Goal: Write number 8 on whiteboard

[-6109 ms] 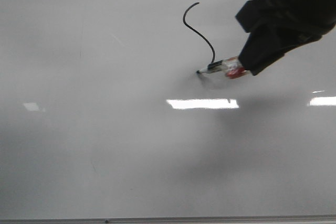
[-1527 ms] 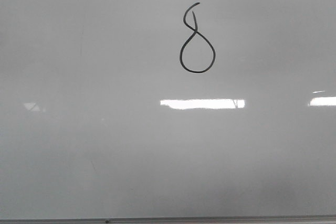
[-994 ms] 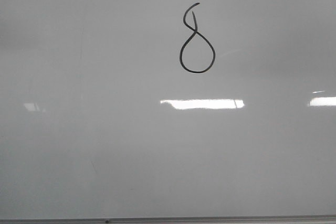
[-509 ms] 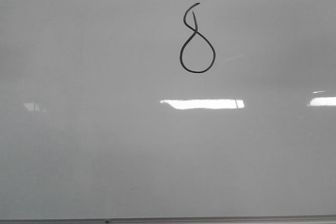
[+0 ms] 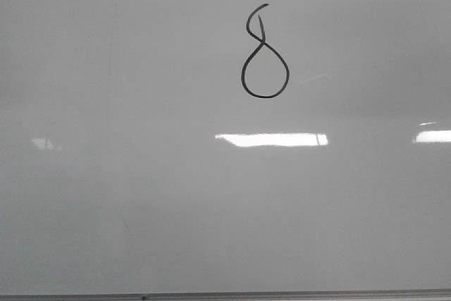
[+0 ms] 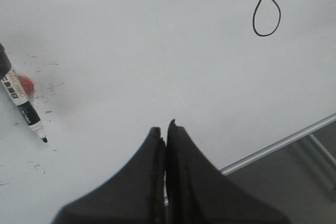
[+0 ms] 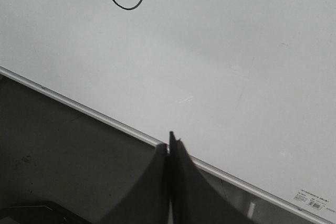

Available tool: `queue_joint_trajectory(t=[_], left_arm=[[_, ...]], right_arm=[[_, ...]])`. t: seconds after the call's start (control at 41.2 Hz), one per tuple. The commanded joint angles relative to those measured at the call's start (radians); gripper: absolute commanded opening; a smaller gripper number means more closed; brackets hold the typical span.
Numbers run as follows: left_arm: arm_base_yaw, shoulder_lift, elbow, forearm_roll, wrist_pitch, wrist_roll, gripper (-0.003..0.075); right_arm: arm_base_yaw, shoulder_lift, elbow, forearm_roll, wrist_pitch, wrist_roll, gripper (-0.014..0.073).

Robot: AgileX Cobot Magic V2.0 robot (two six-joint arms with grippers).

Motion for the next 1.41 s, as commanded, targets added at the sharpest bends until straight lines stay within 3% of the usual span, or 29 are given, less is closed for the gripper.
queue_joint_trajectory(t=[0.0, 0.655, 0.727, 0.873, 1.067, 1.382], left_arm=[[-0.002, 0.001, -0.025, 0.043, -0.084, -0.07, -0.0021], [0.0, 0.001, -0.025, 0.054, -0.086, -0.098, -0.0021], [0.009, -0.023, -0.008, 0.137, -0.111, -0.074, -0.0021], [0.083, -0.116, 0.114, 0.199, -0.24, -0.074, -0.0021], [0.189, -0.317, 0.395, 0.201, -0.491, -0.074, -0.0021], [0.303, -0.605, 0.772, 0.072, -0.749, -0.074, -0.0021]], right_arm=[[-0.007, 0.004, -0.024, -0.016, -0.054, 0.001, -0.0069], [-0.007, 0.004, -0.024, -0.016, -0.054, 0.001, -0.0069], [-0.007, 0.004, -0.024, -0.016, -0.054, 0.001, -0.0069], [-0.007, 0.004, -0.024, -0.016, -0.055, 0.001, -0.0069], [-0.007, 0.004, -0.024, -0.016, -0.055, 0.001, -0.0069], [-0.007, 0.004, -0.024, -0.016, -0.055, 0.001, -0.0069]])
